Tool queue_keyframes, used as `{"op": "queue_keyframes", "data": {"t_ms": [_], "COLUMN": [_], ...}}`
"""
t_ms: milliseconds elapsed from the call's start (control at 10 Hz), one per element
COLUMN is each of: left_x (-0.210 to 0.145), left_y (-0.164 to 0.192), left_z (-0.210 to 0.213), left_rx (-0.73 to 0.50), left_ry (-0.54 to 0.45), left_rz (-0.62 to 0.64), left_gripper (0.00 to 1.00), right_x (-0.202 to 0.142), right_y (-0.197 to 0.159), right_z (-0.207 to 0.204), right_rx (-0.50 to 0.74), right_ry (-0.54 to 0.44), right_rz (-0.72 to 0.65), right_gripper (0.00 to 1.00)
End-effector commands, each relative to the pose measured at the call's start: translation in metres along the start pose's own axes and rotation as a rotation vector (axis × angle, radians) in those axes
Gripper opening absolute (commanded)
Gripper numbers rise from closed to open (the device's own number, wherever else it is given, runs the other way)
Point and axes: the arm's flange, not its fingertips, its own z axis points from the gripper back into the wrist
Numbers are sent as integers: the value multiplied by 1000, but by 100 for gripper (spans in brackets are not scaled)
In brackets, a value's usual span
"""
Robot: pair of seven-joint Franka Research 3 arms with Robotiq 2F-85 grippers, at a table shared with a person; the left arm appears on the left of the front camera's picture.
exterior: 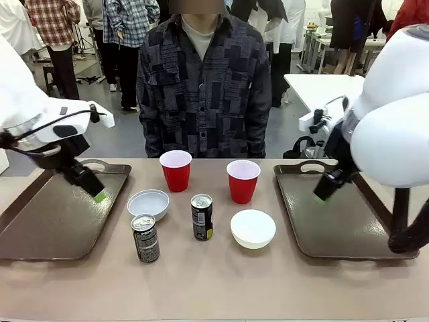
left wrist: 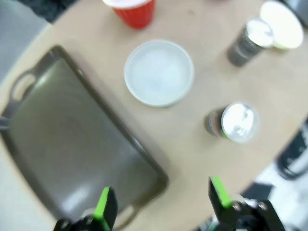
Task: Prepare tableware on both trays.
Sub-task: Pick up a Picnic Bowl from the table and place it on a Handle tray.
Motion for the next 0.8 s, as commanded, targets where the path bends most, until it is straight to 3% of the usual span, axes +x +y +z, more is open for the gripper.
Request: {"op": "queue_keyframes", "data": {"t_ms": [0,100,400,600,700], "left_x": [-96,0,-7,-11,-26], "left_y": [-38,0,-7,73,102], "left_z": [-24,0,10,31,44], "left_rx": [46,0,3,-293,-445], "left_ry": [6,0,19,-64,-120], "left_rz": [61,0,9,170,258], "left_gripper": [100,100,100,100,100], "right_x": [-124,0,-12,-18,-31], "right_y": [29,0,-4,-73,-102], "right_z": [-43,0,12,26,29], "right_rx": [-128,0,-31,451,606], "right_ry": [50,0,31,-29,-84], "right_rz": [-117,0,-39,-55,-130], "right_gripper": [100,100,100,100,100]}}
